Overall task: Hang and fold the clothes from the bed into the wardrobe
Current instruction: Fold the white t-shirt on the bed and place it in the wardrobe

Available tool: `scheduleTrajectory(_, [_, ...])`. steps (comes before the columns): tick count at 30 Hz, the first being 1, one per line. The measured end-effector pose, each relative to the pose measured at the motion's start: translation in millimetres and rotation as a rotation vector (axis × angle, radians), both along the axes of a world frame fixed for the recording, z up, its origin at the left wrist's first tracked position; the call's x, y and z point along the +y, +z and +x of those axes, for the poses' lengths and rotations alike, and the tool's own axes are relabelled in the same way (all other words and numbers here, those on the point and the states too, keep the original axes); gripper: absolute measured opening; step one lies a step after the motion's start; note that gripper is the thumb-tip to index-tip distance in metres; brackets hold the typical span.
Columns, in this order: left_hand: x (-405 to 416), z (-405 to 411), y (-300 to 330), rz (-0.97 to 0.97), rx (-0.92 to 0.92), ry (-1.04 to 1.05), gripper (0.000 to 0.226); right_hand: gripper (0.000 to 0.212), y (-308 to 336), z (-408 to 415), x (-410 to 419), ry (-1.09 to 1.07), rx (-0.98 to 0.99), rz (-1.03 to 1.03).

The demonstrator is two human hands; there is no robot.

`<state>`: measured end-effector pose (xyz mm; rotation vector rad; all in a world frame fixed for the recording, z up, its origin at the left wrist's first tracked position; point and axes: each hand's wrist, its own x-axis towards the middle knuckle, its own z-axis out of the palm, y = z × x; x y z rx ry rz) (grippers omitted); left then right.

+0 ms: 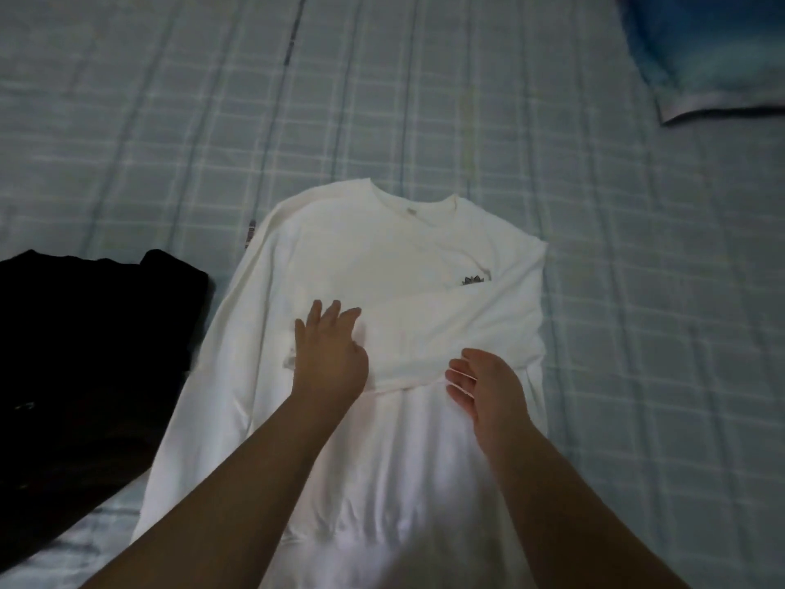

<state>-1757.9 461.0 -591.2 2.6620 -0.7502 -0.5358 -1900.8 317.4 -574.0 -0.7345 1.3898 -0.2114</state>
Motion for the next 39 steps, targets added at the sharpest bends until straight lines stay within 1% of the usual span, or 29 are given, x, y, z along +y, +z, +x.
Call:
scheduleTrajectory(1, [-12.2, -2.1, 3.5, 0.025, -0.048, -0.049, 0.058, 0.011, -2.2, -6.3, -9.0, -0.03, 0.012, -0.037])
scheduleTrajectory(2, [-25.2, -3.8, 6.1, 0.008, -0.08, -0.084, 0.057, 0.011, -3.9, -12.9, -17.5, -0.069, 0.015, -0.07])
scheduleTrajectory(3, [-38.9, -5.5, 8.3, -0.064, -0.067, -0.099, 0.055, 0.015, -7.0, -20.8, -26.6, -0.115, 0.019, -0.1])
scheduleTrajectory(5, [-68.8, -8.1, 12.3, -0.249, 0.087, -0.069, 0.048, 0.023, -12.6, -38.6, -44.8, -0.181, 0.048, -0.151])
scheduleTrajectory(7, [-104.6, -8.5, 9.4, -0.325, 0.208, -0.099, 0.042, 0.02, -19.6, -55.2, -63.6, -0.213, 0.093, -0.17])
scheduleTrajectory(10, [-167.9, -8.7, -3.8, -0.311, 0.325, -0.237, 0.037, 0.018, -30.0, -66.7, -88.6, -0.208, 0.116, -0.111])
scheduleTrajectory(12, [-211.7, -8.9, -13.4, -0.278, 0.419, -0.252, 0.04, 0.019, -35.4, -67.5, -102.3, -0.188, 0.106, -0.074])
scheduleTrajectory(15, [-265.3, -6.0, -25.6, -0.177, 0.401, -0.305, 0.04, 0.009, -41.4, -62.6, -113.2, -0.153, 0.066, -0.058])
scheduleTrajectory(17, [-287.9, -1.6, -29.6, -0.116, 0.351, -0.359, 0.039, 0.013, -40.5, -58.9, -111.0, -0.191, 0.021, -0.012])
scheduleTrajectory(20, [-308.0, 4.3, -29.0, -0.001, 0.297, -0.442, 0.046, 0.026, -32.3, -57.3, -103.2, -0.306, -0.071, 0.078])
scheduleTrajectory(22, [-317.5, 6.7, -27.6, 0.064, 0.282, -0.476, 0.039, 0.037, -25.7, -59.6, -105.0, -0.346, -0.166, 0.114])
scheduleTrajectory(24, [-326.4, 9.3, -27.8, 0.015, 0.307, -0.477, 0.022, 0.056, -34.3, -70.9, -109.6, -0.445, -0.348, 0.118])
scheduleTrajectory(25, [-329.6, 9.6, -27.1, -0.036, 0.361, -0.447, 0.017, 0.068, -41.9, -78.0, -110.7, -0.475, -0.425, 0.123])
scheduleTrajectory(26, [-332.9, 9.3, -27.5, -0.081, 0.422, -0.401, 0.018, 0.071, -46.6, -82.8, -112.9, -0.471, -0.516, 0.227])
scheduleTrajectory(27, [-336.0, 9.1, -28.5, -0.114, 0.478, -0.345, 0.017, 0.061, -52.6, -90.6, -109.2, -0.403, -0.523, 0.219])
scheduleTrajectory(28, [-337.7, 8.9, -30.3, -0.14, 0.532, -0.28, 0.015, 0.052, -65.1, -98.4, -108.0, -0.232, -0.478, 0.009])
scheduleTrajectory(29, [-337.6, 8.5, -32.5, -0.166, 0.58, -0.22, 0.013, 0.049, -66.4, -103.8, -113.1, -0.221, -0.435, -0.132])
scheduleTrajectory(30, [-336.8, 8.5, -34.1, -0.193, 0.623, -0.176, 0.012, 0.053, -65.8, -100.4, -108.5, -0.392, -0.636, -0.005])
scheduleTrajectory(31, [-336.3, 8.9, -34.7, -0.216, 0.649, -0.153, 0.013, 0.059, -63.0, -98.7, -114.9, -0.551, -0.778, 0.082])
scheduleTrajectory(32, [-336.6, 10.1, -34.8, -0.227, 0.65, -0.149, 0.014, 0.07, -60.8, -95.3, -115.5, -0.597, -0.793, 0.18])
scheduleTrajectory(33, [-337.1, 11.3, -34.3, -0.232, 0.632, -0.159, 0.014, 0.075, -55.4, -93.7, -113.5, -0.457, -0.691, 0.158])
scheduleTrajectory(34, [-338.1, 12.1, -32.7, -0.24, 0.623, -0.163, 0.013, 0.068, -47.3, -90.2, -116.4, -0.341, -0.552, 0.004])
scheduleTrajectory(35, [-340.0, 12.7, -31.0, -0.253, 0.635, -0.15, 0.013, 0.058, -49.3, -92.1, -114.3, -0.216, -0.46, -0.215])
scheduleTrajectory(36, [-342.0, 13.9, -30.0, -0.271, 0.666, -0.121, 0.016, 0.051, -55.9, -103.5, -115.4, -0.253, -0.48, -0.262])
scheduleTrajectory(37, [-344.0, 15.7, -30.2, -0.291, 0.7, -0.093, 0.021, 0.045, -67.0, -106.3, -112.1, -0.497, -0.655, -0.122])
scheduleTrajectory(38, [-345.7, 17.7, -30.4, -0.304, 0.726, -0.07, 0.026, 0.044, -65.5, -100.8, -111.9, -0.73, -0.734, -0.013])
scheduleTrajectory(39, [-346.9, 19.0, -29.5, -0.312, 0.744, -0.059, 0.028, 0.043, -64.5, -94.9, -109.8, -0.878, -0.672, 0.019])
